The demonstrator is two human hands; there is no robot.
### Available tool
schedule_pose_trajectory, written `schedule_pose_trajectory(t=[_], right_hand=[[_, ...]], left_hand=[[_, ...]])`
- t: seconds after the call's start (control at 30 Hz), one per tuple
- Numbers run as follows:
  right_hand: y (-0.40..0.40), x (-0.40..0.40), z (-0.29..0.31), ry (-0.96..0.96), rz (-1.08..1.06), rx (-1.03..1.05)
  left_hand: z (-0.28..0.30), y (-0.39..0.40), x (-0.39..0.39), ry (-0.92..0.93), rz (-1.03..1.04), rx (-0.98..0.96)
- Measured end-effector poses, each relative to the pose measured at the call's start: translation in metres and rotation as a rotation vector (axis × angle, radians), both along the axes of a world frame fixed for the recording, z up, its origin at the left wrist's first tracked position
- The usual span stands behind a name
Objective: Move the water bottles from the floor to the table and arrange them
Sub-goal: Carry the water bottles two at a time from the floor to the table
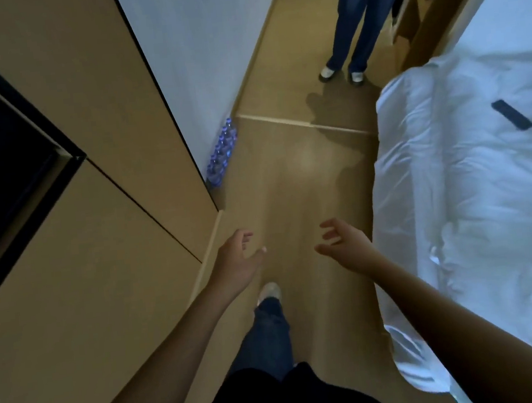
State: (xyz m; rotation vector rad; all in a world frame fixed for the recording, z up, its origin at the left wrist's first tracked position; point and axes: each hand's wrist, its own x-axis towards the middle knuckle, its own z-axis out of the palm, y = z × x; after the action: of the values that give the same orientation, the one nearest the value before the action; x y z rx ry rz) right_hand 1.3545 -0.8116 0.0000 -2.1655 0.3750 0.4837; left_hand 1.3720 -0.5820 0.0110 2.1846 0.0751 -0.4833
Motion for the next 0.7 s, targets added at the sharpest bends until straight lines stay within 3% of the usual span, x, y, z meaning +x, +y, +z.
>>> schedule_pose_trajectory(t=[0.37,0.7], right_hand=[[-0.030,0.305,-0.007,0.025,0.101,0.002],[-0.049,0.516,-0.023,0.134,0.354,0.000]], left_hand=[[-0.023,-0.033,0.282,0.038,0.153,-0.097],[-0.036,-0.054,0.437,0.042,0.427,-0.053]])
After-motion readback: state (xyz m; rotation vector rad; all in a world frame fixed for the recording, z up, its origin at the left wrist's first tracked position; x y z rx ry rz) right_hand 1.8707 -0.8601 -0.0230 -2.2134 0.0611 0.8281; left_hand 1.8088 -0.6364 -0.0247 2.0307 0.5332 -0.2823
